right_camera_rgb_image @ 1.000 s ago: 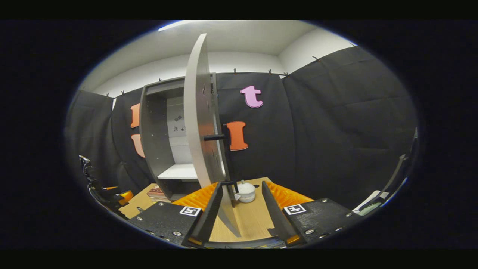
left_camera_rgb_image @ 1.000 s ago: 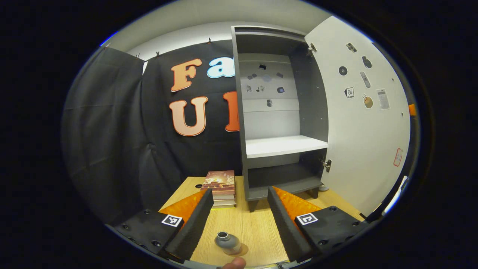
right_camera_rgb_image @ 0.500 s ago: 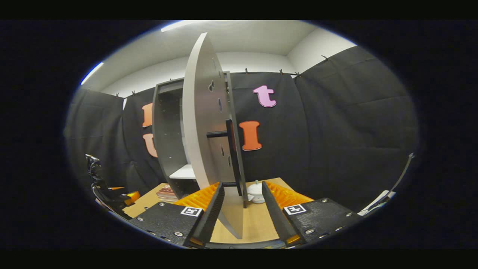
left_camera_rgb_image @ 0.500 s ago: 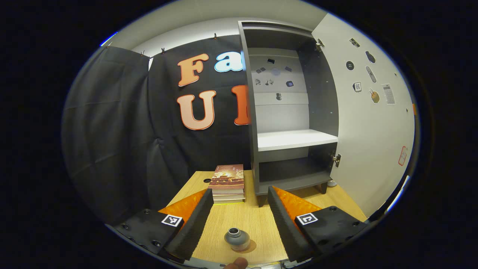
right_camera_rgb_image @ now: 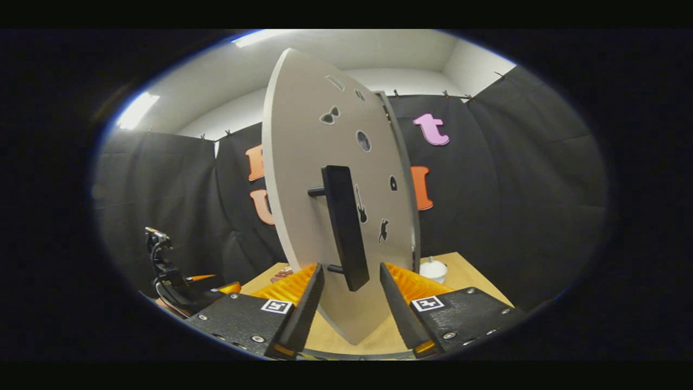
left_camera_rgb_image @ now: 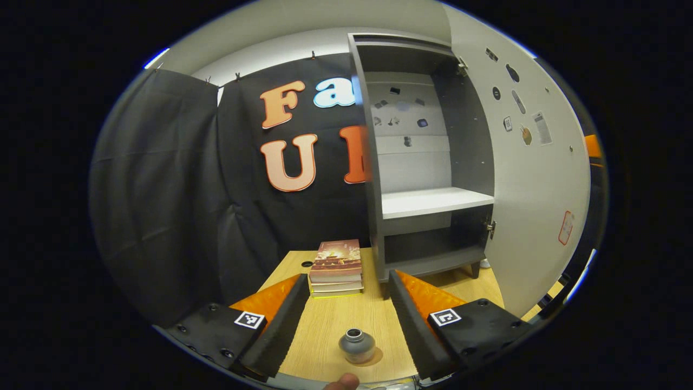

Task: Open the cabinet door with the right hand, grasp the bottle in the cabinet with the left hand and place it on the coaster, then close the cabinet door with the right hand.

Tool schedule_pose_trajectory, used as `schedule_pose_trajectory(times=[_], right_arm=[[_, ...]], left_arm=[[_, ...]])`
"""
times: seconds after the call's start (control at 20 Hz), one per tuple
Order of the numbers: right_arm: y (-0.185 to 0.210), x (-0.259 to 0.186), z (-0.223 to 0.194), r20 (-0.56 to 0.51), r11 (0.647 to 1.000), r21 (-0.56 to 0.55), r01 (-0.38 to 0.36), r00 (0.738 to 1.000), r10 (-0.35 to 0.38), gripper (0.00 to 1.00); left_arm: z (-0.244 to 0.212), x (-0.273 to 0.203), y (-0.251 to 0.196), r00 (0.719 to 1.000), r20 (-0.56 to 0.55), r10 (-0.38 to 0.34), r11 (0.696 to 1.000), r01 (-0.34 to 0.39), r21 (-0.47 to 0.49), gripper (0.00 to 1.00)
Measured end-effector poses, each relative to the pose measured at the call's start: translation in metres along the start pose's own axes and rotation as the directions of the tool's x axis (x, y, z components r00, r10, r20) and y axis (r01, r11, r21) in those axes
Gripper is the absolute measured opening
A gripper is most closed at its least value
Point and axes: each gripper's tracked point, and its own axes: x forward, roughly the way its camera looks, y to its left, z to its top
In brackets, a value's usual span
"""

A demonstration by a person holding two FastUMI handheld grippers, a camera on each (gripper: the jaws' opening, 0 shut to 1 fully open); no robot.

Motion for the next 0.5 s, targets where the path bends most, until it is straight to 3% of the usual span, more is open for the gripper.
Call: schedule_pose_trajectory(times=[0.45,0.5], right_arm=[[0.039,0.047,-0.007,-0.018,0.993,0.036,-0.112,0.993,0.113,0.66],[0.041,0.053,-0.009,-0.017,0.992,0.039,-0.119,0.993,0.12,0.73]], left_arm=[[-0.007,0.021,0.074,0.994,-0.016,0.106,0.994,-0.106,-0.017,0.95],[-0.006,0.025,0.08,0.994,-0.011,0.113,0.993,-0.113,-0.015,0.95]])
